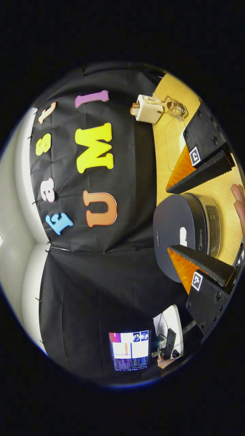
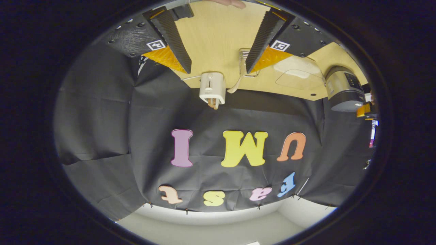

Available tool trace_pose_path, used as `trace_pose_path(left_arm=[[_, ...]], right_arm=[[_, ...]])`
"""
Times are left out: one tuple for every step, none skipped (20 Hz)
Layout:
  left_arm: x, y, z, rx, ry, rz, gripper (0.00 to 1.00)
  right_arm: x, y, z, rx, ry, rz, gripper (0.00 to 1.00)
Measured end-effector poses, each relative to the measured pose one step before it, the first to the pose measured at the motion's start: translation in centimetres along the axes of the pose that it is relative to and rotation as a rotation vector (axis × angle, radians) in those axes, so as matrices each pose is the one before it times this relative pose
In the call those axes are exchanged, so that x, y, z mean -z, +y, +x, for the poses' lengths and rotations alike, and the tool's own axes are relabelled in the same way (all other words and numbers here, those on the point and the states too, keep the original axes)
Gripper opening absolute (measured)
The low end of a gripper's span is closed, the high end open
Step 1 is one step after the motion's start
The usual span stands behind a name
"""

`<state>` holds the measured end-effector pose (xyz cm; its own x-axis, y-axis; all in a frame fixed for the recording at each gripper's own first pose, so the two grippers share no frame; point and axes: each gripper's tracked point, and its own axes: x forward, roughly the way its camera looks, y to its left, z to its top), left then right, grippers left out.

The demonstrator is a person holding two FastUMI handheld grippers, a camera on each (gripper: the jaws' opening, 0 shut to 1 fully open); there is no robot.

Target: Close the left gripper, press the button to open the rice cooker; take a wooden spoon from the chopstick holder with the right hand, scoop a spoonful of rice and pour it into the rice cooker, then put the wooden spoon back into the chopstick holder.

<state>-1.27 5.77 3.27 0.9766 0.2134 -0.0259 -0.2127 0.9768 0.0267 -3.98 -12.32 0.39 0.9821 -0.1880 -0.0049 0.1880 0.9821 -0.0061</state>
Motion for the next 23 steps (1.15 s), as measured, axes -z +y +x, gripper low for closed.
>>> trace_pose_path(left_arm=[[-0.245, -0.663, -0.513, 0.02195, -0.00522, -0.00738, 0.96], [-0.021, -0.741, -0.455, 0.01874, 0.00389, 0.00836, 0.96], [0.205, -0.634, -0.543, 0.01184, 0.00555, 0.01244, 0.96], [0.281, -0.489, -0.368, 0.01102, 0.00829, 0.00784, 0.96], [0.425, -0.856, -0.379, 0.01689, 0.01081, 0.00239, 0.96], [0.38, -0.957, -0.374, 0.0216, 0.00264, 0.00253, 0.96], [0.35, -0.694, -0.387, 0.01865, 0.00362, 0.00814, 0.96], [0.38, -0.771, -0.367, 0.01568, 0.00542, 0.01101, 0.96], [0.217, -0.503, -0.262, 0.01151, 0.00339, 0.00699, 0.96], [0.195, -0.64, -0.278, 0.01279, 0.00508, 0.00399, 0.96], [0.118, -0.468, -0.33, 0.01158, 0.00204, 0.00183, 0.96], [0.166, -0.55, -0.217, 0.0131, 0.00284, 0.00391, 0.96], [0.17, -0.385, -0.123, 0.00983, 0.00426, 0.00494, 0.96], [0.162, -0.235, -0.191, 0.00528, 0.00304, 0.00306, 0.96], [0.121, -0.176, -0.124, 0.00511, 0.00308, 0.00105, 0.96], [0.03, -0.302, -0.228, 0.00942, 0.00081, -0.0006, 0.96], [0.136, -0.286, -0.104, 0.00979, 0.00396, -0.00124, 0.96], [0.131, -0.132, -0.154, 0.00662, 0.00175, -0.00222, 0.96], [0.123, -0.079, 0.01, 0.00578, 0.00197, -0.00029, 0.96], [0.121, -0.061, -0.05, 0.00167, 0.00266, 0.00046, 0.96], [0.19, -0.025, 0.056, 0.00099, 0.0043, 0.00113, 0.96], [0.155, -0.009, 0.041, 0.00081, 0.00485, -0.00061, 0.96], [0.241, -0.085, 0.046, 0.0022, 0.00579, -0.00182, 0.96]], right_arm=[[0.098, 0.085, -0.066, -0.00035, 0.00327, 0.00285, 0.95], [0.017, 0.247, -0.06, -0.00428, 0.00116, 0.0003, 0.95], [0.041, 0.347, -0.082, -0.00358, 0.00057, -0.00161, 0.95], [-0.028, 0.217, -0.133, -0.00159, 0.00038, -0.00243, 0.95], [-0.118, 0.237, -0.087, 0.00142, -0.00168, -0.0012, 0.95], [-0.035, 0.282, -0.07, 0.00291, -0.00137, -0.00212, 0.95], [0.082, 0.337, -0.158, -0.00109, -0.0013, -0.00993, 0.95], [-0.107, 0.357, -0.231, -0.00202, -0.00323, -0.01268, 0.95], [-0.071, 0.287, -0.077, 0.00054, -0.00458, -0.00935, 0.94], [-0.16, 0.253, -0.194, -0.00213, -0.00659, -0.00621, 0.95], [-0.106, 0.408, -0.116, -0.00576, -0.00559, -0.00535, 0.95], [-0.008, 0.237, -0.133, -0.00457, -0.0016, -0.00479, 0.95], [0.046, 0.042, 0.035, 0.00476, 0.00258, 0.00158, 0.95], [0.196, -0.099, -0.03, 0.00777, 0.0074, 0.00201, 0.96], [0.195, 0.096, 0.103, 0.00303, 0.00722, 0.00052, 0.95], [0.064, 0.106, -0.064, -0.00344, 0.00235, -0.00043, 0.95], [-0.141, 0.108, -0.024, -0.0015, -0.00097, -0.0018, 0.95], [-0.071, -0.052, -0.148, 0.0011, -0.00388, -0.00356, 0.95], [-0.073, -0.008, -0.013, 0.00129, -0.00361, -0.00329, 0.95], [-0.045, 0.101, 0.006, -0.00072, -0.00073, -0.00298, 0.95], [0.074, 0.101, -0.016, -0.00233, -0.00033, -0.00303, 0.95], [0.012, 0.097, -0.003, -0.00137, -0.00005, -0.00351, 0.95], [0.047, -0.023, 0.205, 0.0007, 0.00064, -0.00316, 0.95]])
